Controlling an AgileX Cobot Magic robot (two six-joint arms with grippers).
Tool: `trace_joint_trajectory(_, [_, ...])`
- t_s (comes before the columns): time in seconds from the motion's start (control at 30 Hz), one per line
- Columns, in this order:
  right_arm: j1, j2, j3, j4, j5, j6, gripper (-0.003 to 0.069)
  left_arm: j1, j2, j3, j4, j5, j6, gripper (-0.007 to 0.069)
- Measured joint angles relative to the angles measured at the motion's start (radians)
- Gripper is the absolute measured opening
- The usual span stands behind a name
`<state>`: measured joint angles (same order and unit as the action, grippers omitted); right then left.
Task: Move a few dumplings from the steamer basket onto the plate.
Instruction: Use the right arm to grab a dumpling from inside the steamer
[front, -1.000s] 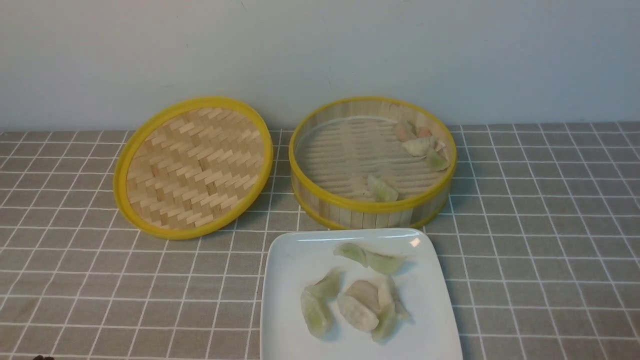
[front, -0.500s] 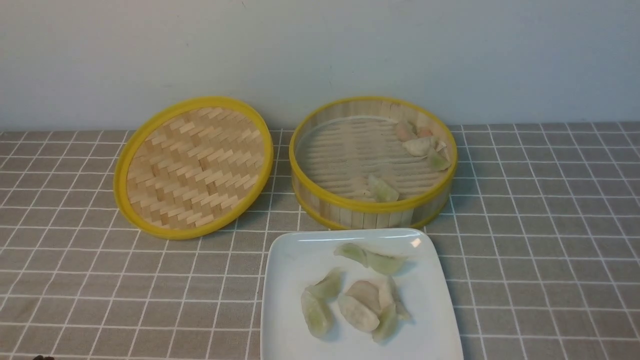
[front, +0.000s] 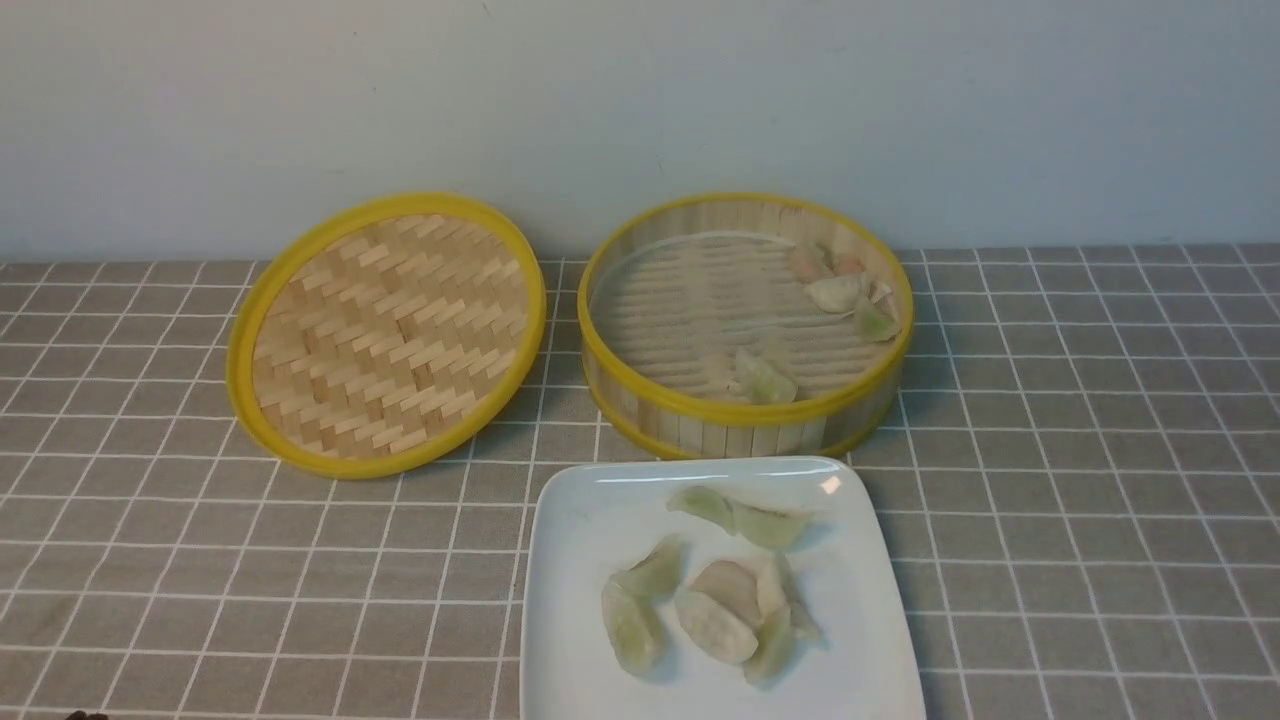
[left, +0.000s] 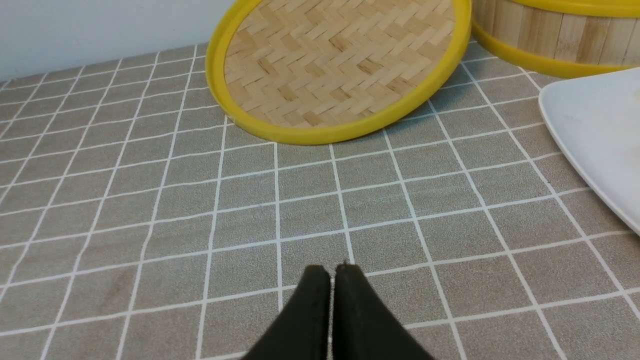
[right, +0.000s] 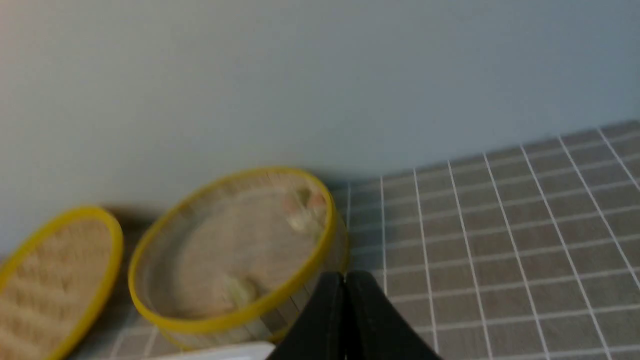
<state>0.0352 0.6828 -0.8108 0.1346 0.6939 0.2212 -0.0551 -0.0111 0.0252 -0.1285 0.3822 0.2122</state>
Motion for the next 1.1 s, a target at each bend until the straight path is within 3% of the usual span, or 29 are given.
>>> trace_joint_trajectory(0.13, [0.001, 0.283, -0.300, 0.029, 0.240, -0.108, -0.0015, 0.000, 0.000, 0.000, 0.000, 0.000, 0.000, -0.0005])
trace_joint_trajectory(0.4, [0.049, 0.745, -0.742, 0.025, 0.536, -0.153, -0.0012, 0.000, 0.000, 0.000, 0.000, 0.000, 0.000, -0.0005])
trace_joint_trajectory(0.77, [0.277, 1.229, -1.192, -0.135, 0.559, -0.154, 0.0001, 0.000, 0.000, 0.000, 0.000, 0.000, 0.000, -0.0005])
trace_joint_trajectory(1.0, [0.323, 1.469, -1.339, -0.218, 0.559, -0.159, 0.0052, 0.000, 0.000, 0.000, 0.000, 0.000, 0.000, -0.0005])
trace_joint_trajectory(1.1, [0.327, 1.573, -1.396, -0.239, 0.558, -0.179, 0.0116, 0.000, 0.000, 0.000, 0.000, 0.000, 0.000, -0.0005])
